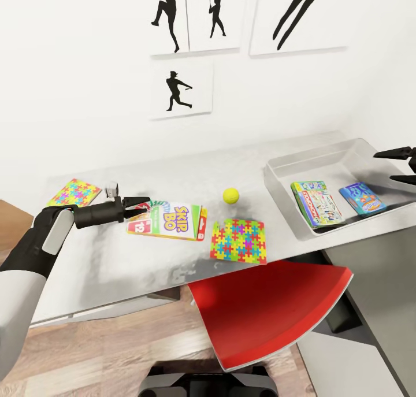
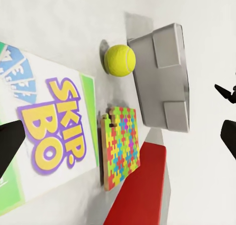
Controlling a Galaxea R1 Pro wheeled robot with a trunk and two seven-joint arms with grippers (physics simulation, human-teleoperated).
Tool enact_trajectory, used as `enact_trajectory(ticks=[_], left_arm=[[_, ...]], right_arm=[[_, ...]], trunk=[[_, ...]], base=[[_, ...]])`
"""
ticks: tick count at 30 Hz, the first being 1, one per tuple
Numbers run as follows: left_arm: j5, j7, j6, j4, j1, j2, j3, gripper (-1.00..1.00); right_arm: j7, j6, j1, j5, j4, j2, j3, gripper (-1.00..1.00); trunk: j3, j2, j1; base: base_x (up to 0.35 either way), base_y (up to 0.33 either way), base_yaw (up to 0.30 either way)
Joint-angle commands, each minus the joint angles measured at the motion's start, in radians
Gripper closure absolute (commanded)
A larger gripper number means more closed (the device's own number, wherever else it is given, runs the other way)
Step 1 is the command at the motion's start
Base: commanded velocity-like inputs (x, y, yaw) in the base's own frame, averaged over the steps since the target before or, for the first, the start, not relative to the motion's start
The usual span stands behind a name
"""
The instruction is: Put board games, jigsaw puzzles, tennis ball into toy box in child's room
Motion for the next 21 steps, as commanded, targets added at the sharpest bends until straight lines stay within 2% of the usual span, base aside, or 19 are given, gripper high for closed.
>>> enact_trajectory(ticks=[1,21], left_arm=[[0.0,-0.003,0.003,0.0,-0.001,0.001,-0.002,-1.0],[0.002,-0.003,0.004,0.0,-0.001,0.002,-0.002,-1.0]], right_arm=[[-0.01,0.0,-0.002,-0.01,-0.001,-0.001,0.003,-1.0],[-0.01,0.0,0.0,-0.009,-0.006,0.006,0.003,-1.0]], trunk=[[-0.002,-0.002,0.001],[-0.002,-0.002,0.001]], base=[[0.0,0.0,0.0],[0.0,0.0,0.0]])
